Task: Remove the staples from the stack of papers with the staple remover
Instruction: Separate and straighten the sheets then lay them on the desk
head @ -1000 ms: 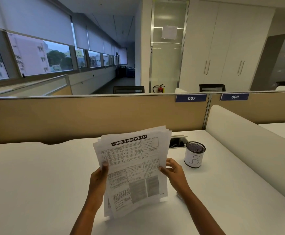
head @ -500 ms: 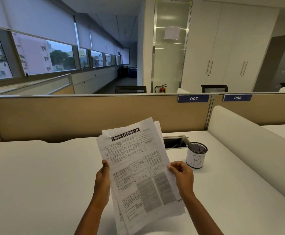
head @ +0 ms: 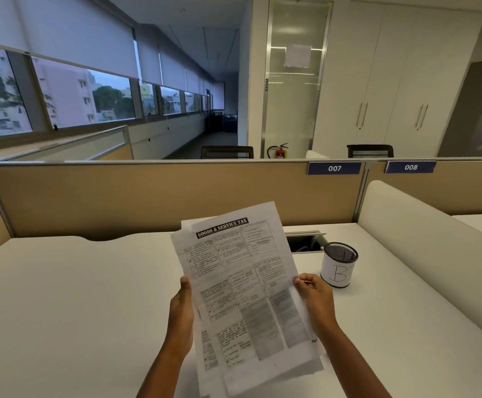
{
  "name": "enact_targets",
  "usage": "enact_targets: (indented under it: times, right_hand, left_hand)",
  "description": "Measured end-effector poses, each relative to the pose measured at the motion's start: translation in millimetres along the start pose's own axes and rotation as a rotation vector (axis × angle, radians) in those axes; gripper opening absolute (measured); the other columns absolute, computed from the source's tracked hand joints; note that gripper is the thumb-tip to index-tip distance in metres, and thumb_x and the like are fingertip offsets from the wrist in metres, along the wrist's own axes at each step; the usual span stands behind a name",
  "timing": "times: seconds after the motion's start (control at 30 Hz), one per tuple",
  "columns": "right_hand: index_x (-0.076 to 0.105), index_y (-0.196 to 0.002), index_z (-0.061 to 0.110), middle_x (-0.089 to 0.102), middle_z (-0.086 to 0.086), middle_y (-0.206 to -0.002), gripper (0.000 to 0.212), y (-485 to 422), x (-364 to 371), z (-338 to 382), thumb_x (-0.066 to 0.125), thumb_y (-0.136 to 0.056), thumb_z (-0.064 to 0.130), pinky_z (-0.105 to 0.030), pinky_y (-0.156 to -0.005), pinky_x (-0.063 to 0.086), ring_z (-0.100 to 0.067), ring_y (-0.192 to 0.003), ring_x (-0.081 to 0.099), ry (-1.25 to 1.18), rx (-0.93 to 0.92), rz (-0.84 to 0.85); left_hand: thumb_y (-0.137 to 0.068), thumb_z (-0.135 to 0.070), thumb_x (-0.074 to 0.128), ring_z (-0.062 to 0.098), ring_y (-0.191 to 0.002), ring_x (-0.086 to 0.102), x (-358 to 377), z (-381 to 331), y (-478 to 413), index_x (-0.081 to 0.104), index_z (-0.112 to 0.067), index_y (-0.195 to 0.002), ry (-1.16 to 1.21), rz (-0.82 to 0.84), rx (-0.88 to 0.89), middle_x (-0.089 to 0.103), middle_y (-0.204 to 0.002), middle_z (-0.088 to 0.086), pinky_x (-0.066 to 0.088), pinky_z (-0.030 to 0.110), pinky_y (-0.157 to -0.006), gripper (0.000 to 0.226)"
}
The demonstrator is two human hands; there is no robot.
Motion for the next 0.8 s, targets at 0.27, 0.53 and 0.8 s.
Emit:
enact_targets:
  times: [0.27, 0.53, 0.8]
  right_hand:
    - [0.057, -0.079, 0.01, 0.066, -0.013, -0.08, 0.016, -3, -1, -5, 0.049, -0.091, 0.017, -0.036, -0.065, 0.051, -0.028, -0.067, 0.061, 0.0, 0.131, 0.059]
    - [0.05, -0.078, 0.013, 0.064, -0.012, -0.087, 0.017, 1, 16, -15, 0.045, -0.093, 0.02, -0.034, -0.065, 0.049, -0.027, -0.073, 0.06, 0.041, 0.187, 0.192]
    - [0.045, -0.069, 0.014, 0.064, -0.006, -0.081, 0.023, 4, 25, -8, 0.048, -0.092, 0.019, -0.029, -0.06, 0.047, -0.02, -0.069, 0.06, 0.135, 0.091, 0.211]
  left_hand:
    - [-0.09, -0.043, 0.034, 0.03, -0.068, 0.059, -17, -5, -6, 0.059, -0.027, -0.078, -0.056, -0.146, 0.039, 0.062, -0.073, 0.009, 0.048, 0.033, -0.058, 0.033]
    - [-0.089, -0.043, 0.035, 0.023, -0.064, 0.063, -9, -1, -6, 0.062, -0.025, -0.08, -0.043, -0.125, -0.003, 0.064, -0.073, 0.006, 0.051, 0.026, -0.045, 0.034]
    - [-0.09, -0.042, 0.036, 0.023, -0.062, 0.063, -12, -1, -7, 0.063, -0.018, -0.081, 0.045, -0.16, 0.003, 0.064, -0.07, 0.006, 0.052, 0.024, -0.044, 0.038]
Point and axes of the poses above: each hand's wrist, its own y-axis away from the middle knuckle, its own x-axis out of the palm, z = x × y, the point moved 9 cm from there along -y, towards the middle knuckle
